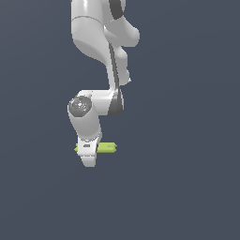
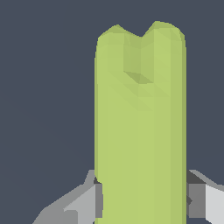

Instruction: Pick up the object and move it to a goal position.

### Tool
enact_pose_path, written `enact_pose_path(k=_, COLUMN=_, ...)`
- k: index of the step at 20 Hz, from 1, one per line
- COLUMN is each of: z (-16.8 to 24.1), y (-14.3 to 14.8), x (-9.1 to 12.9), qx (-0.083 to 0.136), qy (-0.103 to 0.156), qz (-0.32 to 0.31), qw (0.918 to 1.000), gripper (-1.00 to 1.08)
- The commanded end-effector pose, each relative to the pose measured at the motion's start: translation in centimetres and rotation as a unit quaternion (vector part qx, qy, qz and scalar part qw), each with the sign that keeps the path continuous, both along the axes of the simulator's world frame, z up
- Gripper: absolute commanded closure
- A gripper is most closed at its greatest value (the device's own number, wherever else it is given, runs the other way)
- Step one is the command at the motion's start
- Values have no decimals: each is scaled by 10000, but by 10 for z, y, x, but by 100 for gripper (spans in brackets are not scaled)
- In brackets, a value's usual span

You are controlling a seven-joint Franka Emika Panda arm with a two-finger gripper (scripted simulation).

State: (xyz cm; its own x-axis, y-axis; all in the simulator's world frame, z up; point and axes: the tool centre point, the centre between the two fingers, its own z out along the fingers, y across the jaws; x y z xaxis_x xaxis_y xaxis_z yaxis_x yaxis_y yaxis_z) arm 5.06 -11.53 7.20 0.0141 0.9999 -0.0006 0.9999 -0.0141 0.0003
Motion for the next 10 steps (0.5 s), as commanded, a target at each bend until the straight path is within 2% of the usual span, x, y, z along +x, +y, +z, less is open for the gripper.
enact_pose_path(k=1, z=7, y=-19, x=0, qx=6, qy=1, qz=12, qw=10000, gripper=108)
enact_pose_path(k=5, z=13, y=-38, x=1, qx=6, qy=1, qz=12, qw=10000, gripper=108)
enact_pose_path(k=10, z=15, y=-44, x=3, qx=4, qy=1, qz=11, qw=10000, gripper=108)
